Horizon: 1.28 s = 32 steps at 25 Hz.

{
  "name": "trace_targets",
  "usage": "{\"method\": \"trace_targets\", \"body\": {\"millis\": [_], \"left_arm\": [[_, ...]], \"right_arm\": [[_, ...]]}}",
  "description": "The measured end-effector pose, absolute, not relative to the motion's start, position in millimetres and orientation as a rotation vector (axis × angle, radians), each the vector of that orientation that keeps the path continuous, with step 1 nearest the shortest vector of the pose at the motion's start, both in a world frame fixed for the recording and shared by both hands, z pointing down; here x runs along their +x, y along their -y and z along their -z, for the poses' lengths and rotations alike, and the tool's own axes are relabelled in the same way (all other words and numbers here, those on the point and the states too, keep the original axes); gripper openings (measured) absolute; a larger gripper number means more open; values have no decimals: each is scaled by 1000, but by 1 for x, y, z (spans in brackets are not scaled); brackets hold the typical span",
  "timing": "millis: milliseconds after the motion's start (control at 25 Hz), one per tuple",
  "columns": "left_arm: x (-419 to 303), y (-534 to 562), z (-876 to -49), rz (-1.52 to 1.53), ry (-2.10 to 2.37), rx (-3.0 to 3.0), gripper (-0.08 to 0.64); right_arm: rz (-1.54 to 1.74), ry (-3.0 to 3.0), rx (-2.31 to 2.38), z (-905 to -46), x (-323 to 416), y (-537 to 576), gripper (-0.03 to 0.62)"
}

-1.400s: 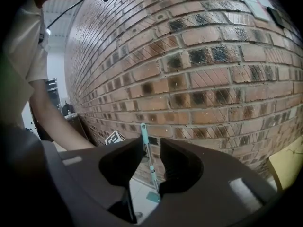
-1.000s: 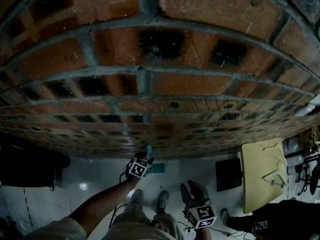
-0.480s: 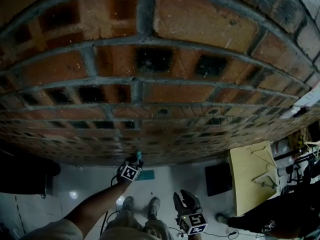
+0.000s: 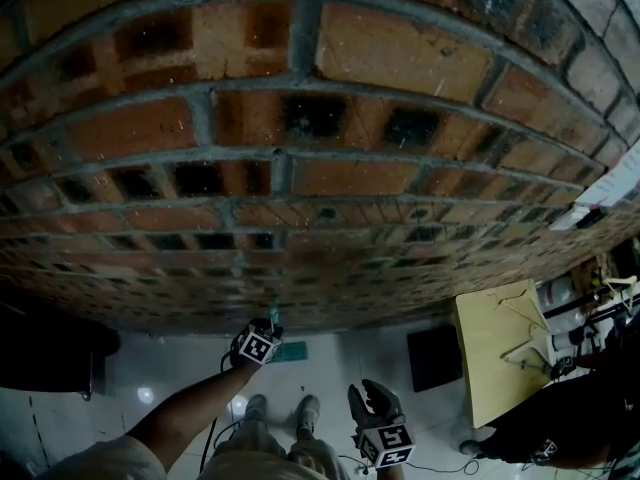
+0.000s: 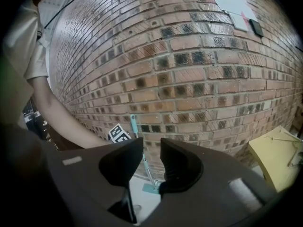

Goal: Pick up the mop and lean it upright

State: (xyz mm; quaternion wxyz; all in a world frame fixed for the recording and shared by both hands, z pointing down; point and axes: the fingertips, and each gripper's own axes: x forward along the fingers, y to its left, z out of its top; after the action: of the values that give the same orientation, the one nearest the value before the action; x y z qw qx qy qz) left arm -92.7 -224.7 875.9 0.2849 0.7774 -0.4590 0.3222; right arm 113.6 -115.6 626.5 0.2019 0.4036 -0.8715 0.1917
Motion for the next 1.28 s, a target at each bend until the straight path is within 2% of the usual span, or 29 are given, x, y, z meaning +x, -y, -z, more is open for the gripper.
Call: {"method": "trace_targets", "body": {"millis": [440, 1280], "left_arm": [[-119, 163, -869, -851, 1285, 1993, 123], [-83, 129, -731, -753, 1315, 2227, 121]], "right_arm": [[-534, 2455, 1151, -617, 119, 114, 110], [-530, 2568, 1110, -606, 146, 115, 110]]}}
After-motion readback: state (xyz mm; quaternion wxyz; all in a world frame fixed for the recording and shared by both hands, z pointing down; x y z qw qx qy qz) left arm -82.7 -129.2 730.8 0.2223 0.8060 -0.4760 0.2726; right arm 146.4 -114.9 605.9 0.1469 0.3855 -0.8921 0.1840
